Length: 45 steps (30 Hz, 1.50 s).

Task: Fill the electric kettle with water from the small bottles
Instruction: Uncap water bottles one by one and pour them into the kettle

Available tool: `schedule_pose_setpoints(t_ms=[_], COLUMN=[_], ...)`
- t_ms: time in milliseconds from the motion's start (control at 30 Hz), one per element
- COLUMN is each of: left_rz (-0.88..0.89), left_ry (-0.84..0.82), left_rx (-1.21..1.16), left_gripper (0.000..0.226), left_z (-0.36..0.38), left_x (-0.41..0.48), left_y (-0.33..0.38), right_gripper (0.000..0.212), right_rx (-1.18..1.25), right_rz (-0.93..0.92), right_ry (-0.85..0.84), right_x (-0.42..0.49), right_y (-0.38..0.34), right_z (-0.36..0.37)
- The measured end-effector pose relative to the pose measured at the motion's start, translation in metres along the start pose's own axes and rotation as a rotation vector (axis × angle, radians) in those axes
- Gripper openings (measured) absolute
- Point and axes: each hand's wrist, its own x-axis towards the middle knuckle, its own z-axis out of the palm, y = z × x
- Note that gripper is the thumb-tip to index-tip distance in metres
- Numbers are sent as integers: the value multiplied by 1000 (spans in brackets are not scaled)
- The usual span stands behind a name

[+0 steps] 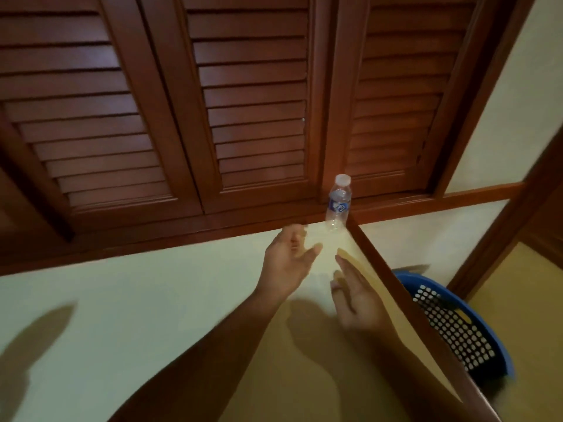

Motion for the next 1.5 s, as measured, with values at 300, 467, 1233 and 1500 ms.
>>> schedule_pose_setpoints(t_ms=[300, 467, 1233, 1500], left_rz=[5, -74, -213, -327], left_ry=[267, 481, 1217, 979], left_rx=[-52, -75, 212, 203], left_gripper=[46, 48, 28, 93], left_z=[-139, -205, -513, -636], left_x=[-172, -268, -524, -485], left_y=[-25, -43, -117, -186], right_gripper=[44, 38, 35, 37], right_rx=[334, 480, 759, 615], right_rz=[-290, -401, -719, -676], right_ry=[-215, -370, -676, -604], right_x=[-51, -106, -294, -297], right_y=[-123, -192, -502, -609], right_z=[63, 106, 244, 317])
